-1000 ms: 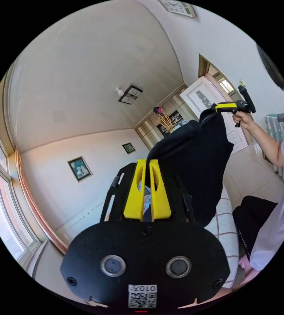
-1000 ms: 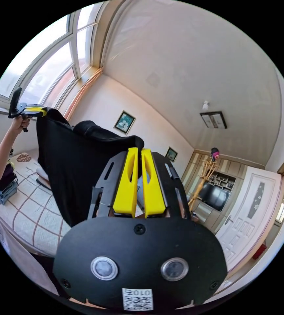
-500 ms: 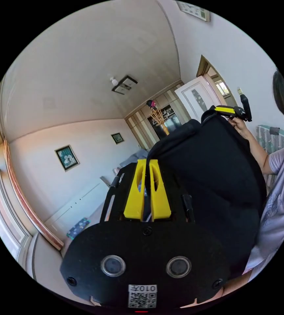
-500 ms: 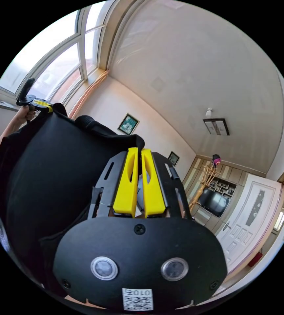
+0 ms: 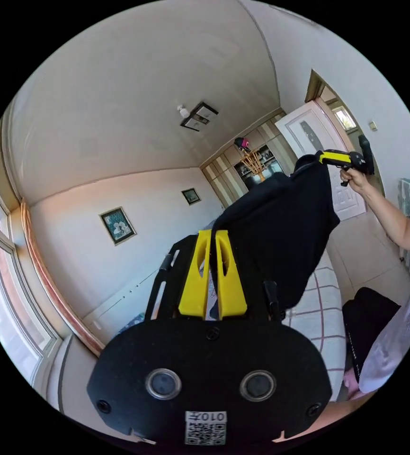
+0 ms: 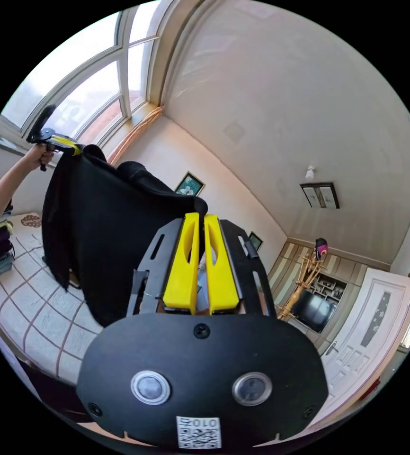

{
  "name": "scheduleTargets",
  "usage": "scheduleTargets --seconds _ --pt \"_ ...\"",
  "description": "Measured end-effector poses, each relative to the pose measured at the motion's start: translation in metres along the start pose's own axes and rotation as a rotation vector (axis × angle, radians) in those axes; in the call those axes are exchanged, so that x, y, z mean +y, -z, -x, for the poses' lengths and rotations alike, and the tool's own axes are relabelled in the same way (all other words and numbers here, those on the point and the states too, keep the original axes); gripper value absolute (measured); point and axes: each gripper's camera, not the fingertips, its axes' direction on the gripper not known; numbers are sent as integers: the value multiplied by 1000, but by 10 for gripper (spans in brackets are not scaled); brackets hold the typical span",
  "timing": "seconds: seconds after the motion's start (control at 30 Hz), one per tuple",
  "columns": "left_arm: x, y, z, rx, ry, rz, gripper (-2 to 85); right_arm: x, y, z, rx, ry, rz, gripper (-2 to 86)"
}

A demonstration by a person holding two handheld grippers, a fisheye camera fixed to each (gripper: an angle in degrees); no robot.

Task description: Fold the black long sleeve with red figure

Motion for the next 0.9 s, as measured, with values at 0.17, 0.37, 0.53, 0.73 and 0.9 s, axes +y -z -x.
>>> scheduleTargets --seconds 0.17,0.37,0.53,0.73,0.9 --pt "69 -17 -56 94 -72 121 -2 95 -49 32 -134 18 132 12" --pt "225 -76 -183 255 -70 417 -2 275 -110 98 -460 -169 466 13" --pt "346 -104 -280 454 7 692 -2 366 -130 159 -605 -158 787 13" --pt "371 -97 -303 539 -10 720 -2 376 -138 141 -636 -148 796 14" --pt "371 -95 -306 618 -13 673 -2 369 -147 117 -615 -82 797 13"
